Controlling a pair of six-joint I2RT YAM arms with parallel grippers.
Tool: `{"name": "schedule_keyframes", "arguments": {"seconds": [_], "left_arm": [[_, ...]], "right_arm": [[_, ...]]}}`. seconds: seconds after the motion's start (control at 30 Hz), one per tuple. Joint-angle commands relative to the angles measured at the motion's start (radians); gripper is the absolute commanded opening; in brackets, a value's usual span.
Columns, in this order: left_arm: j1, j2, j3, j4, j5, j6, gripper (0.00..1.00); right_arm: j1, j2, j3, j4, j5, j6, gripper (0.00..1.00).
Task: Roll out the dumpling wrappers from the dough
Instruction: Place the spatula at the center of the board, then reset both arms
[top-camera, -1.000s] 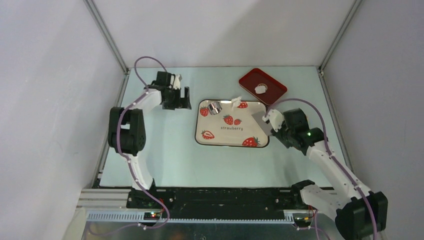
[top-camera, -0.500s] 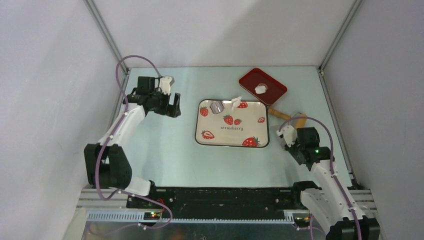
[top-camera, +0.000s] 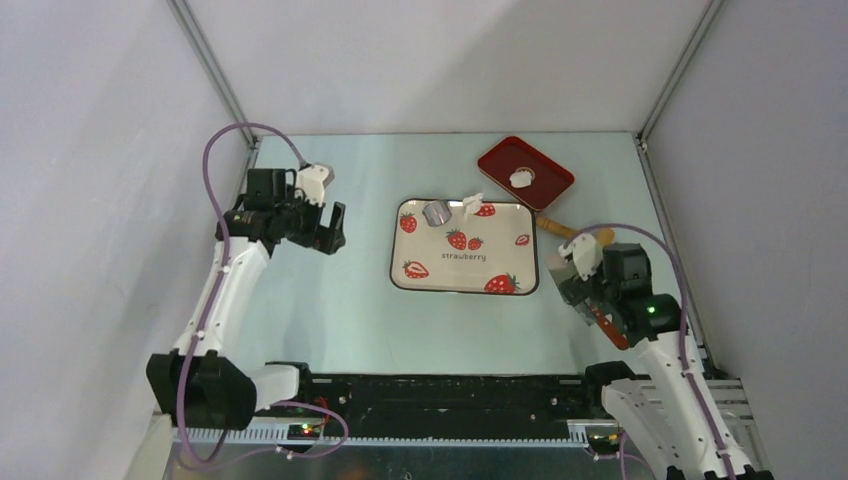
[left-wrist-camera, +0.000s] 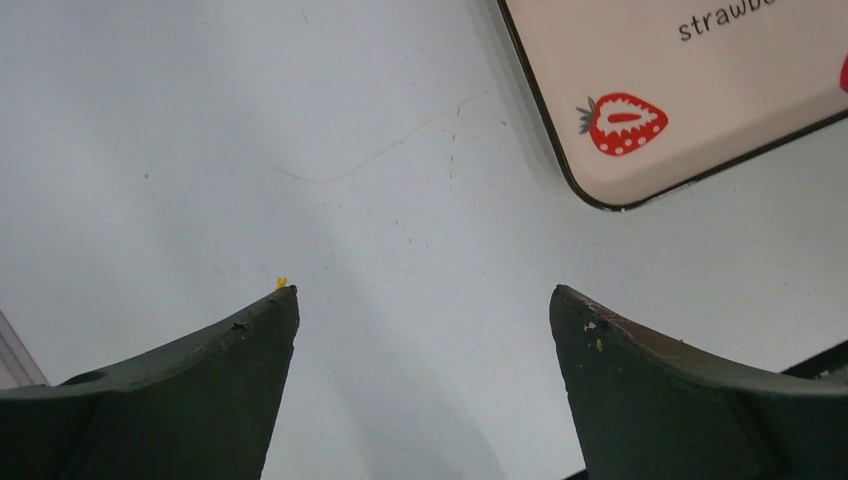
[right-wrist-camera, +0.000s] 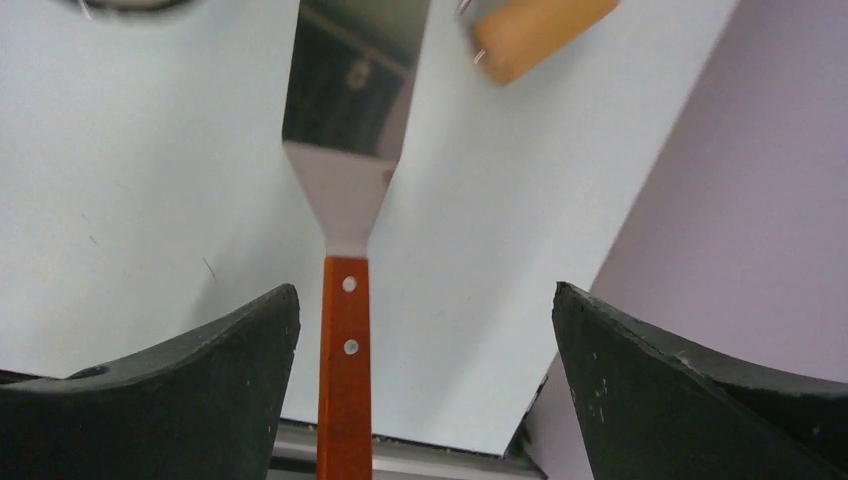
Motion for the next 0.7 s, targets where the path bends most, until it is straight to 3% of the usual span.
{"name": "schedule_keyframes", "arguments": {"seconds": [0.0,0.1,0.2,0.37,0.5,0.67], "left_arm": [[0.008,-0.081,-0.023,-0.058,-0.018,0.032,1.00],[0.012,-0.154,-0.051,-0.059,-0.030,0.034,1.00],[0.029,-0.225,-0.079,-0.059,-0.028,0.043,1.00],[0.034,-0.437,-0.148,-0.057,-0.055,0.052,1.00],[0.035,-0.593,-0.236,-0.022,-0.027,0.039,1.00],[0.049,-0.662,-0.283,0.033,-0.044,0.022,1.00]], "right_arm": [[0.016,-0.011,0.247,0.000,-0.092,0.144,0.99],[0.017,-0.016,0.361,0.033,-0.258,0.278,1.00],[0.018,-0.047,0.365,0.170,-0.382,0.425,0.99],[-0.008,-0.134,0.278,0.316,-0.335,0.598,0.99],[-0.003,-0.170,0.196,0.369,-0.242,0.591,0.99],[0.010,-0.180,0.184,0.409,-0.166,0.603,1.00]]}}
